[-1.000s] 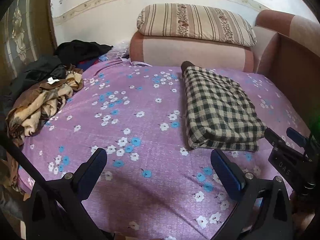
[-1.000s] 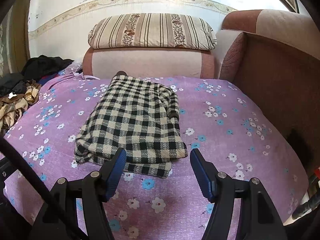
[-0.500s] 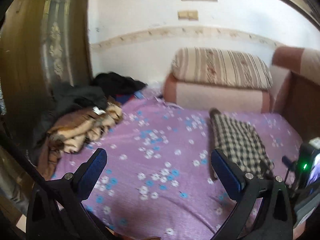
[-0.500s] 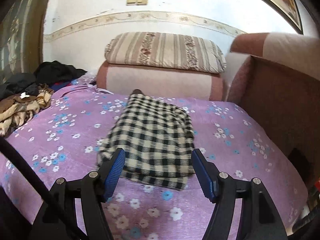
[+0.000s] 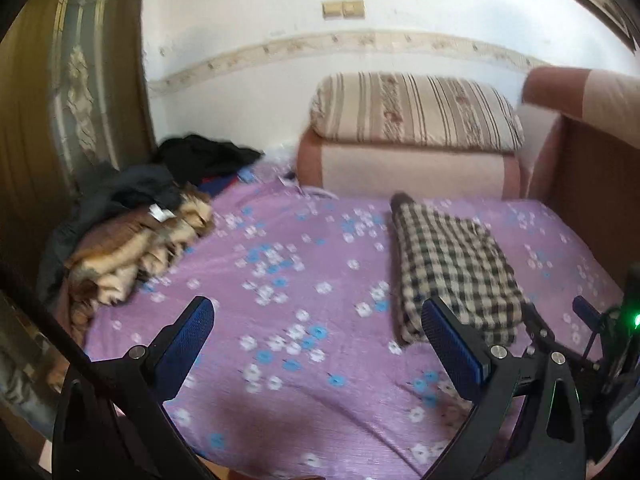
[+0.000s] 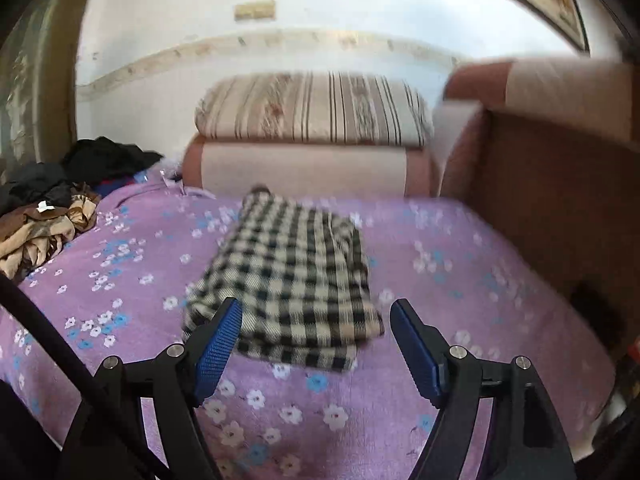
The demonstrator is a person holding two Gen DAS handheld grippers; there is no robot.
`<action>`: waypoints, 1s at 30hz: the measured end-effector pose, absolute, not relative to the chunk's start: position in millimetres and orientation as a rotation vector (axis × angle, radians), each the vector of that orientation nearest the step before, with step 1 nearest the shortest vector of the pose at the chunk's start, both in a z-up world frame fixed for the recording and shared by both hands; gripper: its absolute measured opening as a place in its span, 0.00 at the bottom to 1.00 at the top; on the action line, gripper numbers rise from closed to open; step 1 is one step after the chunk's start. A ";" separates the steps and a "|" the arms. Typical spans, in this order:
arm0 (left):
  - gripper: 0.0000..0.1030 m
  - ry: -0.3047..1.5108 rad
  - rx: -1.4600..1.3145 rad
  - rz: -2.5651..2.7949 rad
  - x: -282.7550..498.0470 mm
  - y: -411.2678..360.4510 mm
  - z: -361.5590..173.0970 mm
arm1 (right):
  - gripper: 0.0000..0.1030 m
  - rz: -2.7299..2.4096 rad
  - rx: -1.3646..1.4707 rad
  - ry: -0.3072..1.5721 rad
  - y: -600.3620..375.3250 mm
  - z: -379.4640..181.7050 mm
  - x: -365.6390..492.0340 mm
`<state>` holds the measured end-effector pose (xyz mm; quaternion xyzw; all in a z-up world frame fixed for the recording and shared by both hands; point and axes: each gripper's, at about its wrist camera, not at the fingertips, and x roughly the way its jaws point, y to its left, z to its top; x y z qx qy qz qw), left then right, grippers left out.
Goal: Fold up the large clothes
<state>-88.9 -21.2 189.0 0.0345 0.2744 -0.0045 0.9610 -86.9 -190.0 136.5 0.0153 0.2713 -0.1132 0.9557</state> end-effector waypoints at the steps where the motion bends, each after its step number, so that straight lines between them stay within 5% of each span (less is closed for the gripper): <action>1: 1.00 0.582 0.071 -0.024 -83.3 -26.6 180.5 | 0.78 -0.234 0.041 0.553 -195.3 134.7 -85.8; 30: 1.00 0.753 0.061 -0.050 -43.9 -34.5 126.4 | 0.78 -0.283 -0.032 0.655 -192.5 102.7 -66.3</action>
